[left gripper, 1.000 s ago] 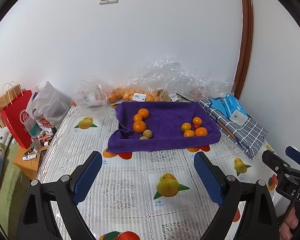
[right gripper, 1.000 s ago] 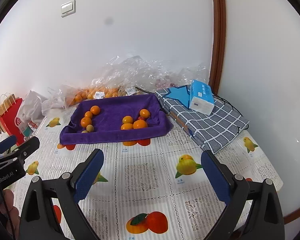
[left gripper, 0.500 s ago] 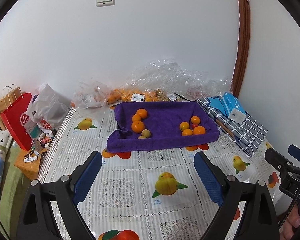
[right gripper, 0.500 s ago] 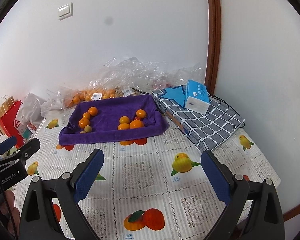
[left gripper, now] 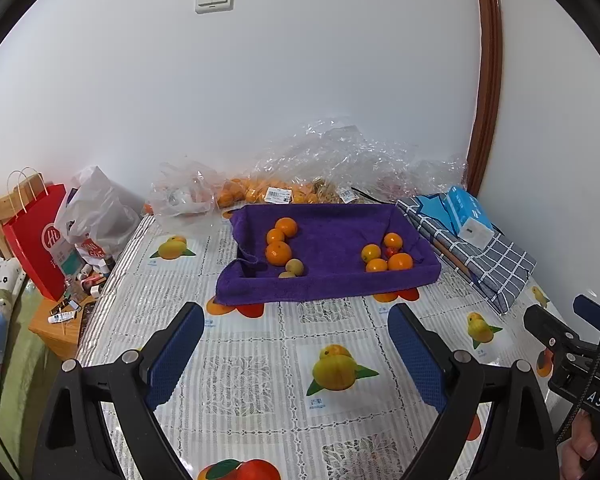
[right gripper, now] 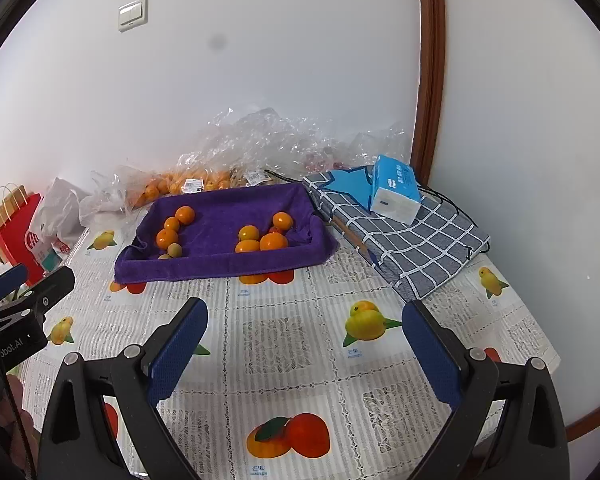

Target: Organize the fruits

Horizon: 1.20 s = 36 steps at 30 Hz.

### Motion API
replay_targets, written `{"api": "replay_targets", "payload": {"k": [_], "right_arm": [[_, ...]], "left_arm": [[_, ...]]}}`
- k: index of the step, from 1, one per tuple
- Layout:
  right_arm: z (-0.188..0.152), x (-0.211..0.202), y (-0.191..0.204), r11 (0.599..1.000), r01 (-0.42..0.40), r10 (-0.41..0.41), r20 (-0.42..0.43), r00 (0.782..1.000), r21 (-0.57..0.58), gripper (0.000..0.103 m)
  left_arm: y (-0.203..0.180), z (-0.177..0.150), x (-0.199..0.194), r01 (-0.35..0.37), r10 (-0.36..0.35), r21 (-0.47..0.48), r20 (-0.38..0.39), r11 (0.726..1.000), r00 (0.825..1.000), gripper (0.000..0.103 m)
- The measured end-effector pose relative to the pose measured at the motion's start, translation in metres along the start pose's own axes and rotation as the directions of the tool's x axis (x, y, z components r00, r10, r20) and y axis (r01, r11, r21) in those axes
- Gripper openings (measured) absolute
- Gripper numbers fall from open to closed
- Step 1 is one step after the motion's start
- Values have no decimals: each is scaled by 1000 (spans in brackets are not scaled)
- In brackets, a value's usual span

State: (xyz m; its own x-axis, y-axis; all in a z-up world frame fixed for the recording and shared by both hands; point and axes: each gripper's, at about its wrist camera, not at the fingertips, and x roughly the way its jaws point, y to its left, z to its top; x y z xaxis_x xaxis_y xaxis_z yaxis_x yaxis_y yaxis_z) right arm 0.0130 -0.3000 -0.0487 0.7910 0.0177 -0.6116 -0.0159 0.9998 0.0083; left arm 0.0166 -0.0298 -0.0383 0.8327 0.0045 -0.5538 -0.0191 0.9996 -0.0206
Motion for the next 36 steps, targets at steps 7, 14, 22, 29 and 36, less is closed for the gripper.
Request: {"api": "replay_targets", "payload": {"k": [7,14,22,29,36], "right_arm": [[0,-1,0,1000,-4,4,0,1000,0,97],[0,-1,1,1000,-6,6,1,1000,1,97],[0,-2,1,1000,-7,7,1,1000,3,97],[-1,-3,3,1000,-10,10,3,1000,-4,97],[0,-3,3,1000,-10,10,4,1000,-6,97]], "left_arm": [[3,3,-2,-2,2,-4,5,1000,1000,93],[5,4,-3,-1,1,-3,5,1000,1000,93],[6,5,-3,-3,3,-4,6,1000,1000,93],[8,8,-4,-3,4,-5,6,1000,1000,94],[8,7,-4,-4,4,-6,6,1000,1000,94]]}}
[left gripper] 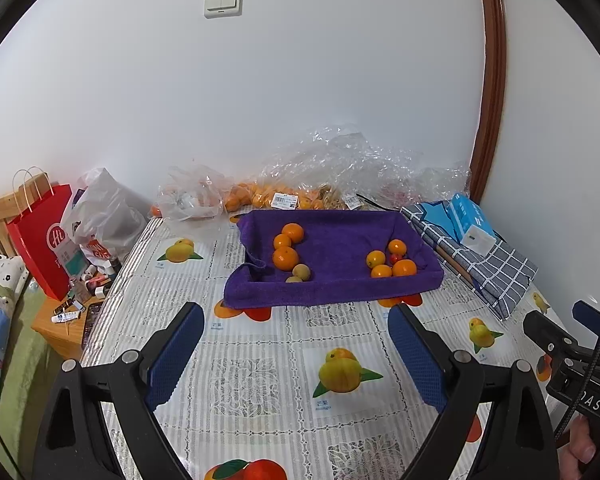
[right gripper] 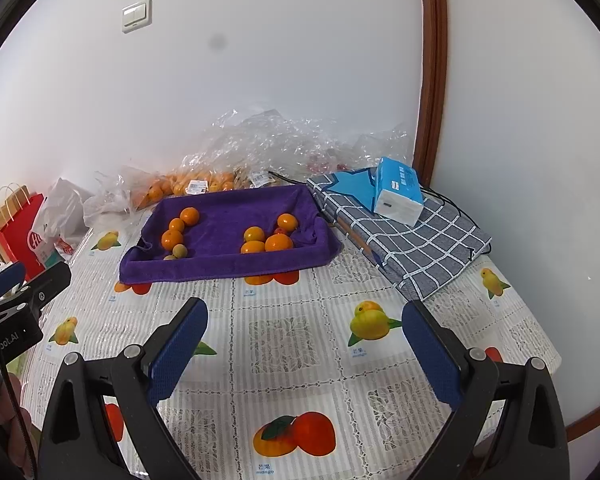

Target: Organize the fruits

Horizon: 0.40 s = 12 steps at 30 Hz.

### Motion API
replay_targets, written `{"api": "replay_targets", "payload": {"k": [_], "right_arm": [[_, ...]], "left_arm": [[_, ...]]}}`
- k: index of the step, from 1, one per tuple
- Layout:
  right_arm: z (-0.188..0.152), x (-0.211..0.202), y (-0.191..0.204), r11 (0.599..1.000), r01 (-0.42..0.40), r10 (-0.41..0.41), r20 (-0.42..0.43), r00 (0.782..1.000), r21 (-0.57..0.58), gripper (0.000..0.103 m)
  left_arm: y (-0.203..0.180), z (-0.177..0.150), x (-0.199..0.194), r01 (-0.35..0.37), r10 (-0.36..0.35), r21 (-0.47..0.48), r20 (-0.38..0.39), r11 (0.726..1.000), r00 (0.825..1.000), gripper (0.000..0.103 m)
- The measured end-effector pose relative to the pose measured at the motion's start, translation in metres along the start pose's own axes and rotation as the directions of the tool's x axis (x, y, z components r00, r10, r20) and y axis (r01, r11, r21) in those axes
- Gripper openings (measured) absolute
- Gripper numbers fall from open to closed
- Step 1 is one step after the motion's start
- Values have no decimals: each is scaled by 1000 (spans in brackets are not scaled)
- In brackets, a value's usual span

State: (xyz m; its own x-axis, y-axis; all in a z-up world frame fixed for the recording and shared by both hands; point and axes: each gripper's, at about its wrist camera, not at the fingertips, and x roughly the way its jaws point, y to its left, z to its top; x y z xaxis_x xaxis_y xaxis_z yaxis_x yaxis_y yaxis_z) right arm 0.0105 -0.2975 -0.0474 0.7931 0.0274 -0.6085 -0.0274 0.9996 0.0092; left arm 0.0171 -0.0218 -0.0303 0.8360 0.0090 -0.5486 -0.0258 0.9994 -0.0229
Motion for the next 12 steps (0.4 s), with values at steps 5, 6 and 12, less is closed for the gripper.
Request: {"api": "replay_targets", "payload": {"k": [5,6,12], "right_arm": [[0,0,1,1000,-1,1,0,1000,0,97],[1,-1,1,1000,-2,2,0,1000,0,97],[4,1,5,1000,-3,2,-3,1000,-7,97]], "left_arm": [[1,0,0,1,-1,-1,0,1000,1000,94],[-1,0,0,0,0,-1,0,1000,1000,94],[-1,1,0,-2,2,-2,2,1000,1000,94]]}}
